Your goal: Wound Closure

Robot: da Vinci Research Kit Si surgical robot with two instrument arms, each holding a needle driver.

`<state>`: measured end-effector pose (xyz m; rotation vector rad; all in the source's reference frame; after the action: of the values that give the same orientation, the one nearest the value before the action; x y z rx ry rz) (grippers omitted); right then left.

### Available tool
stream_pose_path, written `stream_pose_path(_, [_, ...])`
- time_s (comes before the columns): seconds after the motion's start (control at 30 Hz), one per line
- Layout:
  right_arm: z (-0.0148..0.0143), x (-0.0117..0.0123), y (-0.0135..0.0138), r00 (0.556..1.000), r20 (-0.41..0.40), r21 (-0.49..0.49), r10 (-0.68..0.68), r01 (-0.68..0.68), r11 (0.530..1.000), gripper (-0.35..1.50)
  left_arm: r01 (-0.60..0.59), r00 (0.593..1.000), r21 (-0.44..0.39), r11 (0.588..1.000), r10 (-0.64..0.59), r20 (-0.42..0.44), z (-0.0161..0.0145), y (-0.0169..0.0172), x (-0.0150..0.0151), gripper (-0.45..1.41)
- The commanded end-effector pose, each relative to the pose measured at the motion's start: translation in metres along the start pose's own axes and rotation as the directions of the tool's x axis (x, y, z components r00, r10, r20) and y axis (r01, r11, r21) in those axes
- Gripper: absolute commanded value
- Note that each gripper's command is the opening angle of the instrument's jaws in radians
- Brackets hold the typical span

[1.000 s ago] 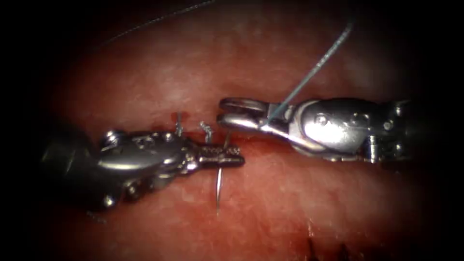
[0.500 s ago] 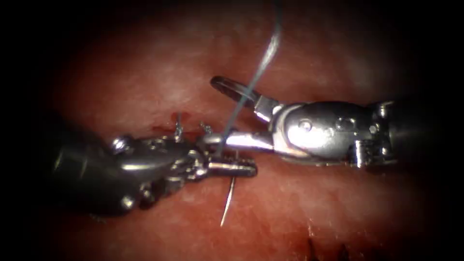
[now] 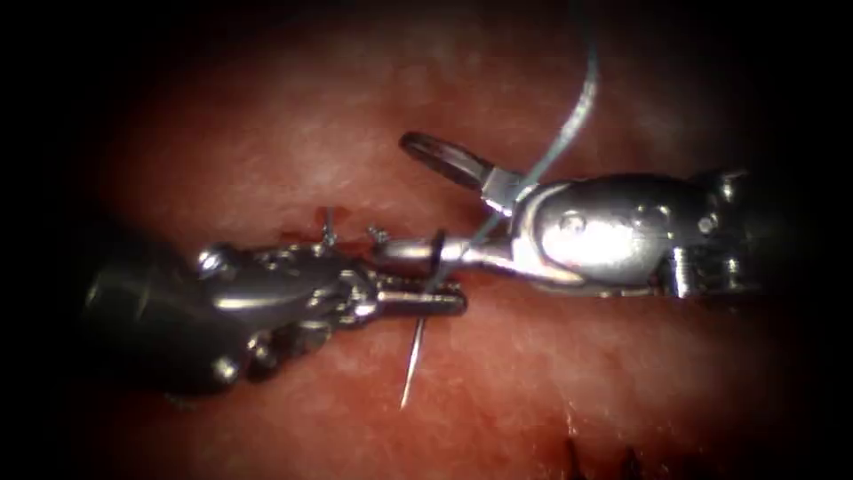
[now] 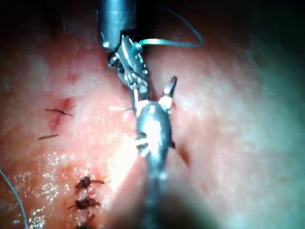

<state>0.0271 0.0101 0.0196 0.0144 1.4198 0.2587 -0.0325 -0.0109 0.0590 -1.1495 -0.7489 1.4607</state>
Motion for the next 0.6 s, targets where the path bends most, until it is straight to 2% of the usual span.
stream_pose_path(0.03, [0.0008, -0.0001, -0.001, 1.0, 0.003, 0.006, -0.026, 0.026, 1.0, 0.66, 0.005, 1.0, 0.002, 1.0, -0.005, 0.002, 0.0003, 0.0, -0.0012, -0.45])
stream_pose_path(0.13, [0.0009, 0.0, -0.0012, 0.998, 0.007, 0.006, -0.055, 0.055, 0.998, 0.63, 0.005, 1.0, 0.005, 1.0, -0.005, 0.003, 0.0003, 0.0001, -0.0013, -0.45])
stream_pose_path(0.23, [0.0008, -0.0001, -0.0012, 0.997, 0.012, 0.01, -0.073, 0.073, 0.997, 0.44, -0.001, 1.0, 0.006, 1.0, 0.001, 0.003, 0.0004, 0.0002, -0.0013, -0.45])
stream_pose_path(0.33, [0.0008, -0.0001, -0.0011, 0.997, 0.012, 0.009, -0.073, 0.073, 0.997, 0.34, -0.001, 1.0, 0.006, 1.0, 0.001, 0.003, 0.0004, 0.0002, -0.0013, -0.45])
stream_pose_path(0.6, [0.0003, 0.0006, -0.0011, 0.995, 0.026, 0.0, -0.097, 0.097, 0.995, 0.31, -0.014, 1.0, 0.009, 1.0, 0.014, 0.008, 0.0004, 0.0, -0.0014, -0.45])
